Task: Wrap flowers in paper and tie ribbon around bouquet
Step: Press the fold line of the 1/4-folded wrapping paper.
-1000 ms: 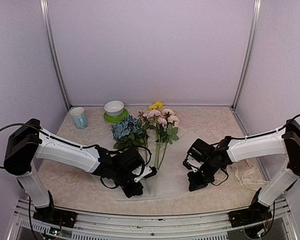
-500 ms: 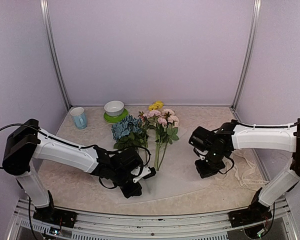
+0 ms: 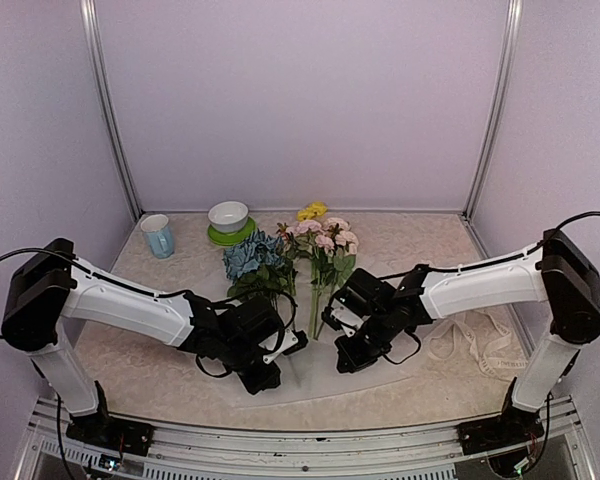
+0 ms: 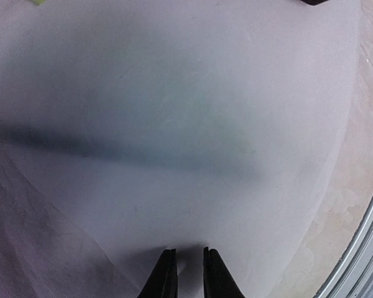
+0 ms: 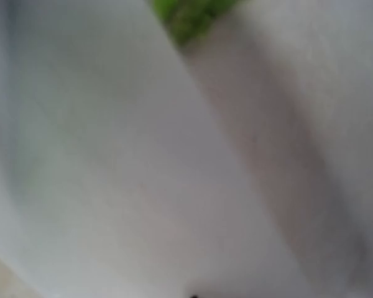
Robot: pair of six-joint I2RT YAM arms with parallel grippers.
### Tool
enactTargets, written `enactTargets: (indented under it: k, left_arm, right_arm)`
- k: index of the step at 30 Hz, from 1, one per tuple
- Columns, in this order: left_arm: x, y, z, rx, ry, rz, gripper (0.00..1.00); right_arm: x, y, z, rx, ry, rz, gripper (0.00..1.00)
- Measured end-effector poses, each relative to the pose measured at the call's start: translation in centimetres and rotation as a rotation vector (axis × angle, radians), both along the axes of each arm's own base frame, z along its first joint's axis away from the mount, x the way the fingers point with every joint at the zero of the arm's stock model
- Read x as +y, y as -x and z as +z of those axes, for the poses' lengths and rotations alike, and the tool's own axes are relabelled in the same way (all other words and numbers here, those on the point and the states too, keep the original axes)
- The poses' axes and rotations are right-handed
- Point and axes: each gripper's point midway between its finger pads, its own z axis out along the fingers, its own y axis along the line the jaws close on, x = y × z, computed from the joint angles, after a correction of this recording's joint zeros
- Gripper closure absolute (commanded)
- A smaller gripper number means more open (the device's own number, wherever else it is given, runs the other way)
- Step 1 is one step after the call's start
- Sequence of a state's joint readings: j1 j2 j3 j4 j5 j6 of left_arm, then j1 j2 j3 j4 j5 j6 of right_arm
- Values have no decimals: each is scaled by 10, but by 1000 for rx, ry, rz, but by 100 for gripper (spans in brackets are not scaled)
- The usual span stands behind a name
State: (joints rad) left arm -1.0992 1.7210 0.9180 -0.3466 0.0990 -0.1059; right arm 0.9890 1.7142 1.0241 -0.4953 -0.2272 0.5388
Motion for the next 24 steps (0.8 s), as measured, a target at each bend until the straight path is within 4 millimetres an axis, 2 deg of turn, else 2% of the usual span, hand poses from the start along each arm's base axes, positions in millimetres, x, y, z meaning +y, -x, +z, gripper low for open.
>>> enactTargets:
  k: [3,6,9,12,15,17,18,21,24]
  left_arm:
    - [2,-7,0,-28,-12,14,83]
    - [1,-16,0,-47,-20,27,84]
    - [-4,-26,0,-55,-19,36,84]
    - [-9,-34,0,-59,-19,42,84]
    - [-11,-38,0,-58,-26,49,84]
    - [-12,-40,0,-53,-32,54,84]
    - [-13,-41,-1,-50,-37,56,84]
    - [-17,-45,0,-43,-43,68,84]
    - [-20,-48,0,-34,-49,82,84]
  right_arm:
    - [-4,-1,-6,-2,2,12,89]
    - [-8,-5,0,-3,-54,32,77]
    - [-14,-24,22,-25,-165,24,66]
    - [-15,-51,40,-75,-262,19,45]
    - [-11,-57,32,-65,-288,67,39]
    - [-5,-55,20,-36,-291,110,41]
    - [-2,-54,14,-16,-292,127,46]
    - [7,-50,1,39,-313,179,71]
    - [9,-44,1,74,-350,216,95]
